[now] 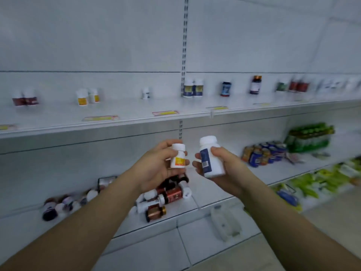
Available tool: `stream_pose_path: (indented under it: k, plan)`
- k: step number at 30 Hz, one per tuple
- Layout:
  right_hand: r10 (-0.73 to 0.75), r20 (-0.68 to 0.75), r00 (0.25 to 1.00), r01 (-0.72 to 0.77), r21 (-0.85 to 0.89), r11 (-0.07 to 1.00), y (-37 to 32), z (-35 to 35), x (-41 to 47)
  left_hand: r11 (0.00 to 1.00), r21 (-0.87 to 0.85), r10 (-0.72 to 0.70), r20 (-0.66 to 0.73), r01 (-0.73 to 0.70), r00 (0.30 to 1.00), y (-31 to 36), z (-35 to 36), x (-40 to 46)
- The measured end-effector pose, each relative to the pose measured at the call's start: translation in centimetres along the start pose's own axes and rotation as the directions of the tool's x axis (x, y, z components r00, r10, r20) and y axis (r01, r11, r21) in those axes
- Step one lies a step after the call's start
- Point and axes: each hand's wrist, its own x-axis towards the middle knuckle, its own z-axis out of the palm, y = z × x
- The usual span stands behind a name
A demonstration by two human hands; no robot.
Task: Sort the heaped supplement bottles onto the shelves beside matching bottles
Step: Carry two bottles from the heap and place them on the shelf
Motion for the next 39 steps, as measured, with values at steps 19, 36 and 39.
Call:
stream_pose_path:
  k: [19,36,39]
  plan:
    - [-0.294,-0.195,0.936,0.226,-0.305,0.925,-17.3,-16.7,1.1,0.965,0.196,0.148,0.145,-0.175,0.978,1.2,20.4,16.0]
    - [-0.113,0.447,0.887,0.254,-0.269,0.929,-11.9,5.0,16.6,0.823,0.560,0.414,-0.479,-0.093,0.774,10.1,2.4,6.6]
    - [-0.102,0.499,0.861,0.287,-0.311,0.906,-9.7,9.8,17.6,0.773,0.634,0.459,-0.540,-0.018,0.705,11.9,-1.2,3.4]
